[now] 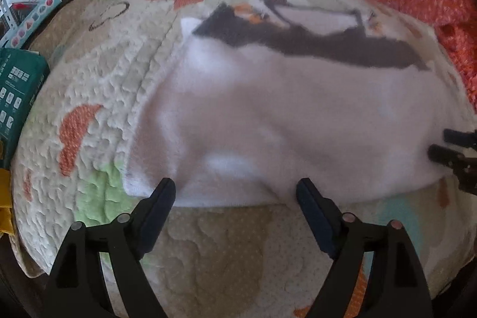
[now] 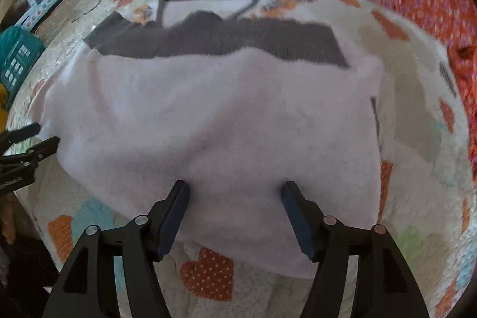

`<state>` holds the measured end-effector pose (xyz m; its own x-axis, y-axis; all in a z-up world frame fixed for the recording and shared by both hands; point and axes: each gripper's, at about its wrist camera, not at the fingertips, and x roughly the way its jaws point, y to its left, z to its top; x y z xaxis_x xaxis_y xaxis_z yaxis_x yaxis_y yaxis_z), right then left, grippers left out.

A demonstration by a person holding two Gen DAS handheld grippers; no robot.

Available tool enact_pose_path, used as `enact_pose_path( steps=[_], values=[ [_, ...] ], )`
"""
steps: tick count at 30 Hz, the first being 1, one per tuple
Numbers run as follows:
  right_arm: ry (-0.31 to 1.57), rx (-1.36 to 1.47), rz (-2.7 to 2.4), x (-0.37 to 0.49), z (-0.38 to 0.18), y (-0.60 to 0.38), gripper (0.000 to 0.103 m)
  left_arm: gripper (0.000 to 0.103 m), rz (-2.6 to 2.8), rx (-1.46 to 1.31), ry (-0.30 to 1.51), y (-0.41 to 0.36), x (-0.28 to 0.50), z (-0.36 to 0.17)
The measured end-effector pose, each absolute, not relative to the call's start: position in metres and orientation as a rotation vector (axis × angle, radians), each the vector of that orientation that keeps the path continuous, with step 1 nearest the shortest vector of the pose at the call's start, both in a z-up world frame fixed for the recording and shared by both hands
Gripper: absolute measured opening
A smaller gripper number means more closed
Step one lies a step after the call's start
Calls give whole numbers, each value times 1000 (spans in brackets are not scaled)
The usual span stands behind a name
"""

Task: Fold small clothes

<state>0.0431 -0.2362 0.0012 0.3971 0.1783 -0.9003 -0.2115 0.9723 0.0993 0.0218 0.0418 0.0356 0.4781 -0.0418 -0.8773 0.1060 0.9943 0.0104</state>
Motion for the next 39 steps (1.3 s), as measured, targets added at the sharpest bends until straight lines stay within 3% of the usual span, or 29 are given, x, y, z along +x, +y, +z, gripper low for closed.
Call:
enact_pose_path(
  steps=[6,12,21,32,34,36,39],
  values=[
    [1013,49,284,32,26,-236,70,83,-44,-71,1050,84,45,62],
    [976,179,371,20,33,-193,70,84,73,-154,1236,136,82,18],
    [978,-75,527,21,30,-56,70,84,119,-425,1047,210,62,76],
    [780,-515,505,8,8,67,69,84,242,-816,953,295,43,67],
    [793,-488,489,24,10,77,57,84,249,-821,944,296,43,69],
    [833,-441,492,40,9,84,31,84,251,-816,943,298,42,70],
    [891,-349,500,59,11,90,14,84,278,-786,943,295,43,72]
  ],
)
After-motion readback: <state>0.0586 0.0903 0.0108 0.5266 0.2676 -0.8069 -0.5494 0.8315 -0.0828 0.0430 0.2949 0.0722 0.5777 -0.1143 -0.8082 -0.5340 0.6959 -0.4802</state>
